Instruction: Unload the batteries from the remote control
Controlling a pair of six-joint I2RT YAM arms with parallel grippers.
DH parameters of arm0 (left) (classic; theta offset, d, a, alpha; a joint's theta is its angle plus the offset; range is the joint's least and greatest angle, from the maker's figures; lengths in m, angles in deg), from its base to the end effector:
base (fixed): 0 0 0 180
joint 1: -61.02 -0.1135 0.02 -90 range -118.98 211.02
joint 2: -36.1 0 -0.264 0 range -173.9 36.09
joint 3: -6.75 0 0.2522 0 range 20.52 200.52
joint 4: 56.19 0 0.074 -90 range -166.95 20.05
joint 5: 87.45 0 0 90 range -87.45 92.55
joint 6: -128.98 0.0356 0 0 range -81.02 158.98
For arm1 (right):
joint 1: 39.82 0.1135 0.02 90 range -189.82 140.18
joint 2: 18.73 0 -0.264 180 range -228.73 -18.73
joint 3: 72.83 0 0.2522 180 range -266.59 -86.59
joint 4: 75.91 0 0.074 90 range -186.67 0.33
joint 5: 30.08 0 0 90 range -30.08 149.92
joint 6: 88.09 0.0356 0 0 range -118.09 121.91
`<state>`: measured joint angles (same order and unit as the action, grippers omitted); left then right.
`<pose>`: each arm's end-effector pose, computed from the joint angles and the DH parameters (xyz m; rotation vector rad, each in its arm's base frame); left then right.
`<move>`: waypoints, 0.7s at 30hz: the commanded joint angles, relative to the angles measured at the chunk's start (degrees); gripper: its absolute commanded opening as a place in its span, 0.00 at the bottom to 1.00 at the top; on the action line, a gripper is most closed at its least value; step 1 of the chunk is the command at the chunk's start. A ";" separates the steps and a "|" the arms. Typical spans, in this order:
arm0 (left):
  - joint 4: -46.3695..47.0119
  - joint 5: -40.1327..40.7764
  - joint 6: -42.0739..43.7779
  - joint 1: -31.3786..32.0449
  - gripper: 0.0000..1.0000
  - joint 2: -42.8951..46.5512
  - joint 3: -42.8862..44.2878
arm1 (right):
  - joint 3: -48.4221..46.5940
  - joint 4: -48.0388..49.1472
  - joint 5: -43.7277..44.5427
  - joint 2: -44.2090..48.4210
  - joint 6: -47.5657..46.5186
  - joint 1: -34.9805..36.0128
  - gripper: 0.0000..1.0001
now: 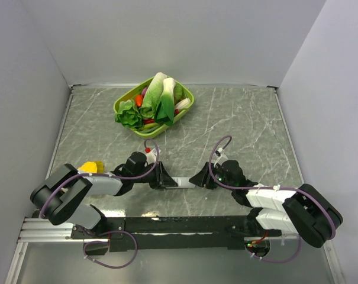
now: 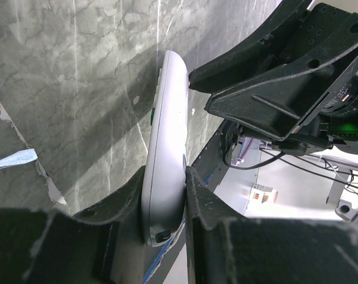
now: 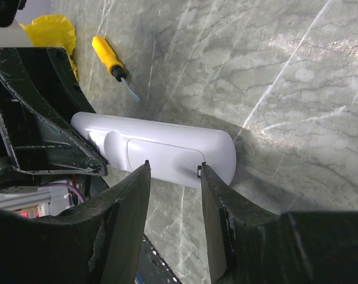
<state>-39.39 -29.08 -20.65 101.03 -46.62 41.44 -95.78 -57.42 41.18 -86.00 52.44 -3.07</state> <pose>0.1752 -0.1714 0.1338 -0.0323 2.4761 -1.4990 0.1497 0.1261 0.1339 0.0386 2.2484 1.2349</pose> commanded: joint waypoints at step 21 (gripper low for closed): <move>-3.23 4.83 2.24 1.30 0.01 -1.22 2.10 | -1.27 9.16 -8.86 2.40 3.53 1.22 0.45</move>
<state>-39.85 -29.02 -20.43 101.05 -46.67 41.60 -95.78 -56.27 40.56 -86.59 53.05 -3.12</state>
